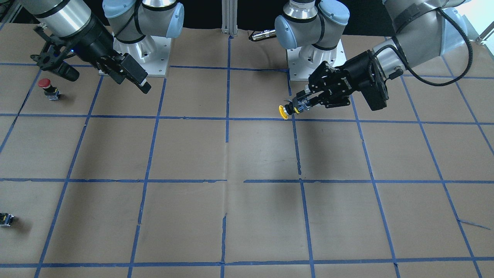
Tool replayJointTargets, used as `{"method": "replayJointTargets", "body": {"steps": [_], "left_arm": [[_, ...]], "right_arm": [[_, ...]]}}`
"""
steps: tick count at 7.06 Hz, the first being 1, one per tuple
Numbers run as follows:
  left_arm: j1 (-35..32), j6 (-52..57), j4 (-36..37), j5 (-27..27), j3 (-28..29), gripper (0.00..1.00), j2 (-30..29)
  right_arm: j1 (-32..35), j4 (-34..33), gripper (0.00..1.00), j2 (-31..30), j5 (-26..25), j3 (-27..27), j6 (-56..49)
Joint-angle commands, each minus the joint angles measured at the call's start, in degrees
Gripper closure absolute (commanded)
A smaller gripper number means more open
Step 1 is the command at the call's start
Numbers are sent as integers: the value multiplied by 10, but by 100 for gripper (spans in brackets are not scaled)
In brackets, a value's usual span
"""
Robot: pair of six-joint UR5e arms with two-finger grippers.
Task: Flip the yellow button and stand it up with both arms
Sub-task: 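Lift the yellow button with the left gripper and carry it toward the table center, then hold the button up with the left gripper while the right gripper approaches its yellow cap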
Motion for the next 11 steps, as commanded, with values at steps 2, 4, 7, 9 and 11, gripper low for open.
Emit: {"method": "replayJointTargets", "body": {"steps": [2,4,7,9,11], "left_arm": [[-104,-162,4,-189,2,92,25],[-150,-202,18,-331,0,93,22],[-168,-215,43,-415,0,98,12],[-170,-215,51,-416,0,98,-1],[-171,-215,51,-415,-1,98,0]], "right_arm": [[-75,4,0,0,190,0,96],[-80,12,0,-8,258,-2,160],[-78,56,0,-55,303,2,202],[-74,64,0,-91,345,5,251],[-65,71,0,-96,379,11,278]]}}
